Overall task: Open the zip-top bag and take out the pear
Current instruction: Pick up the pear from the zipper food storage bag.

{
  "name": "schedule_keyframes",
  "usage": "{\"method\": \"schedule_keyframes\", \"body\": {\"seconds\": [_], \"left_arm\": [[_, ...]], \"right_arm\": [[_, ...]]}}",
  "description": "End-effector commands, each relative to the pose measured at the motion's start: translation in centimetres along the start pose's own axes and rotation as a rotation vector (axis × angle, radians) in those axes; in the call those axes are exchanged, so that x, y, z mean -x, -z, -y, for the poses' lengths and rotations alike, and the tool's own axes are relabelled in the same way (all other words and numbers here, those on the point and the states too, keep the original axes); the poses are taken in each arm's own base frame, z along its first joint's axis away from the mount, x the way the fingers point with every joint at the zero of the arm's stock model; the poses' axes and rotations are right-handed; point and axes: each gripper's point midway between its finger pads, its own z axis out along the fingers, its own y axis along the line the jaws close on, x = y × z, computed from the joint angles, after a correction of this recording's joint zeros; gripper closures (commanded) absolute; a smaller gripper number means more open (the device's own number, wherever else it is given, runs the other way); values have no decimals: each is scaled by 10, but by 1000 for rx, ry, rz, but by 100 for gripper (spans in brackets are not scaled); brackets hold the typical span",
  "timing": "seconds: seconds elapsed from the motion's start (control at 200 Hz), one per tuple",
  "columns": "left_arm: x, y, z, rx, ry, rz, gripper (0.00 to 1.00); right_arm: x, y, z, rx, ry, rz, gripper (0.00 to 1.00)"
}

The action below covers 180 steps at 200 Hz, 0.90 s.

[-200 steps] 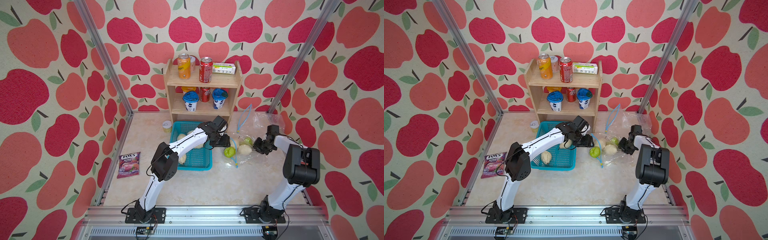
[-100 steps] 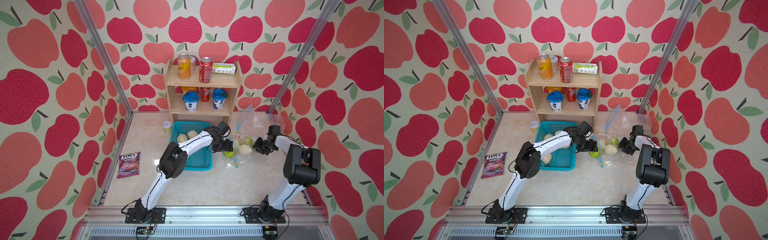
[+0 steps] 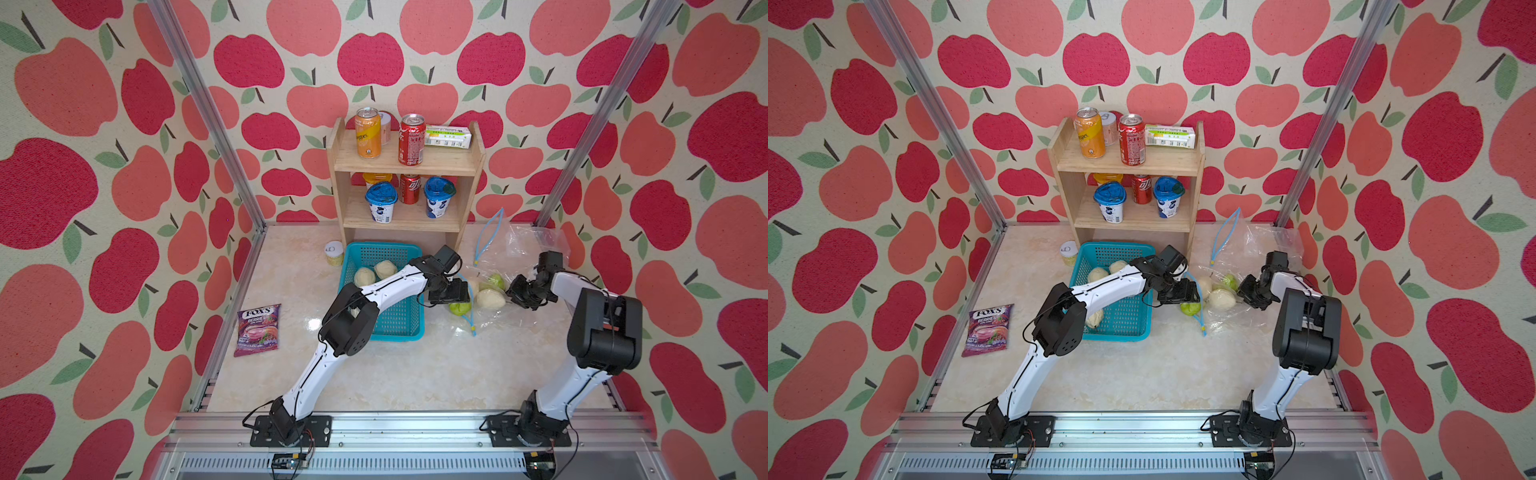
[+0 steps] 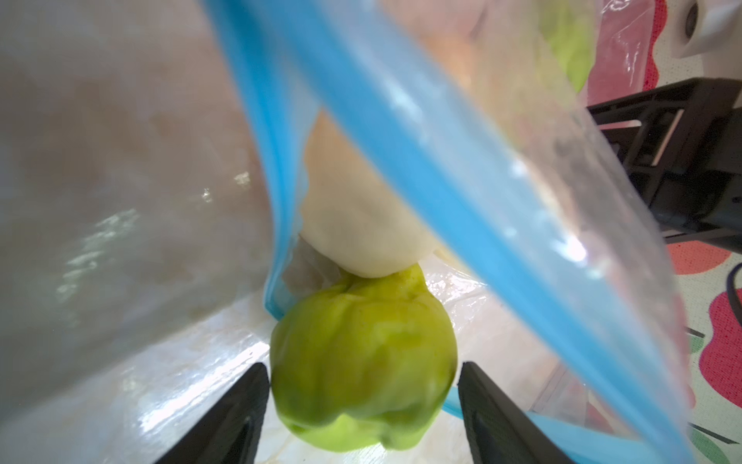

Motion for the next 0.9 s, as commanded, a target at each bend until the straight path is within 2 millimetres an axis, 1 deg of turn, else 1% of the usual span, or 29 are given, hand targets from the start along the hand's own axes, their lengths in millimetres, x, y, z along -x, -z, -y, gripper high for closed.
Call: {"method": "schedule_keyframes", "body": {"seconds": [0.0,0.04,0.165,0.245,0.28,0.345,0.415,0.465,0.55,0.62,0.735,0.86,0.896], "left_arm": [[-4,-11,-10,4,15,-5,27],[-5,-13,-10,3,17,-12,26],[-7,-18,-10,7,8,-25,15],[-9,-23,-9,13,-1,-31,13],[-9,-24,-10,14,1,-33,14],[-11,-26,-11,13,3,-39,23],[-10,-23,-13,21,6,-32,33],[-10,-19,-13,23,4,-23,37],[-8,-5,-11,30,-7,1,39],[-9,10,-6,32,-24,17,41],[-11,45,12,14,-67,58,43],[-15,78,23,45,-103,83,44],[-14,89,29,31,-113,104,44]], "right_arm": [[-3,-3,3,10,-34,-14,67],[-3,-3,3,12,-37,-15,68],[-3,-2,3,15,-40,-12,67],[-3,-3,5,13,-43,-13,67],[-3,-3,5,16,-46,-13,67],[-4,-3,6,19,-49,-15,67],[-4,-3,7,23,-52,-15,68],[-4,-5,8,22,-53,-17,68],[-4,-6,10,19,-58,-19,68],[-4,-8,12,15,-62,-24,68],[-5,-13,16,8,-72,-29,69],[-6,-16,18,11,-82,-33,70],[-6,-16,18,11,-84,-33,70]]}}
